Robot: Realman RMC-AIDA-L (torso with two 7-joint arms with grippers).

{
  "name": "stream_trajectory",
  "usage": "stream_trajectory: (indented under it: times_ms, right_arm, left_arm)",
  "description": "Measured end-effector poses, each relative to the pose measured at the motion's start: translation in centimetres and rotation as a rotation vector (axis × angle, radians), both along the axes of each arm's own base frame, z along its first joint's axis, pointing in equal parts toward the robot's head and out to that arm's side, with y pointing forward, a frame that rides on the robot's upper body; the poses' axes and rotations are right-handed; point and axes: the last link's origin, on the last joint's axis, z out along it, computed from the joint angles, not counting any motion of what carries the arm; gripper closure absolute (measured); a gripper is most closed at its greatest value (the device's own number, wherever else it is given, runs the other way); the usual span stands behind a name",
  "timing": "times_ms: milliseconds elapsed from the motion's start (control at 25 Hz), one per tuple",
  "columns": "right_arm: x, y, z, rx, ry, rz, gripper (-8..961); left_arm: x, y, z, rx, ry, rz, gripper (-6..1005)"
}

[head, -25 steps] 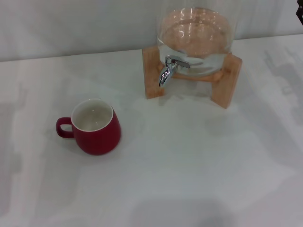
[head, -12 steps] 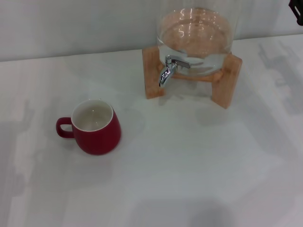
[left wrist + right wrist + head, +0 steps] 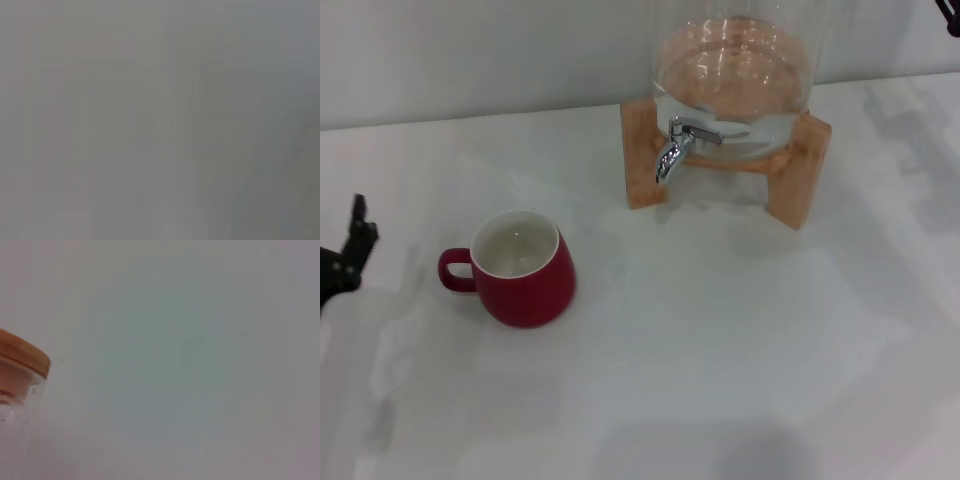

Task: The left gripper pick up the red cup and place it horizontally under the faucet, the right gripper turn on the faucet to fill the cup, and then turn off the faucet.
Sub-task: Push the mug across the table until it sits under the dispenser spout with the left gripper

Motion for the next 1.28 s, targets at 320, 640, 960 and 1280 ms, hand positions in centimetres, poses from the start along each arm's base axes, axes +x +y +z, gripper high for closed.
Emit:
stream_trajectory:
  times_ms: [320,640,960,1280]
  right_arm:
    - [0.6,-0.2,0.7,0.032,0.019,-0.023,321]
    - [0.8,-0.3,0.7,0.040,0.030,-0.034,321]
    - [0.8,-0.2,0.8,0.040,0.029,-0.038,321]
    - [0.8,0.0,0.8,0.036,0.029,-0.046,321]
  left_arm:
    - [0.3,-1.5,-1.4,-0.058,-0.031,-0.009,166]
    - [0.8,-2.5,-2.4,-0.097,-0.089,-0.016,175]
    - [0.0,-3.6,-2.9,-0.118,-0.107,0.036,184]
    - [-0.6,-4.3,-3.8,-0.172,-0.096,0.077,193]
